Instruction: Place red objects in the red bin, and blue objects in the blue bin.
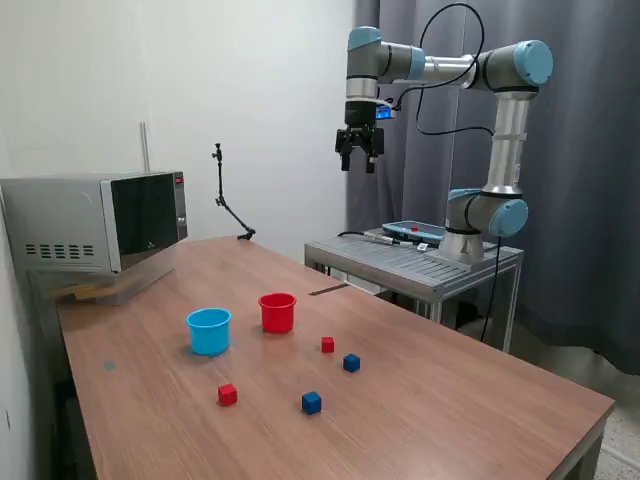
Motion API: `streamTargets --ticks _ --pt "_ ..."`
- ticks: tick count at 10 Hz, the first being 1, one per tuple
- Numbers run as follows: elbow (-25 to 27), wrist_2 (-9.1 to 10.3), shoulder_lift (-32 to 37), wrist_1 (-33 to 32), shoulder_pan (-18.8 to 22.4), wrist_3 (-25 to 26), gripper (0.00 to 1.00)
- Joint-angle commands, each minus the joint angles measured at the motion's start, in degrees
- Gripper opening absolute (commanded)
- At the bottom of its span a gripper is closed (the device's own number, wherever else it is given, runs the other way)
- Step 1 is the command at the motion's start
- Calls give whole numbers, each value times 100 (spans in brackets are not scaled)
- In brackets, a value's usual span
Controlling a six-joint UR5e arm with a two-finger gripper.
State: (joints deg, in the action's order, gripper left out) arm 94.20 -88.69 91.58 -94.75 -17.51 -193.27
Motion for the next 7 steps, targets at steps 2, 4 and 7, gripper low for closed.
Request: streamTargets --ticks 2,4,7 --pt "-51 27 -44 0 2 9 100" --pt "-261 613 -376 -26 2 262 100" --pt "-709 642 -1158 -96 562 387 100"
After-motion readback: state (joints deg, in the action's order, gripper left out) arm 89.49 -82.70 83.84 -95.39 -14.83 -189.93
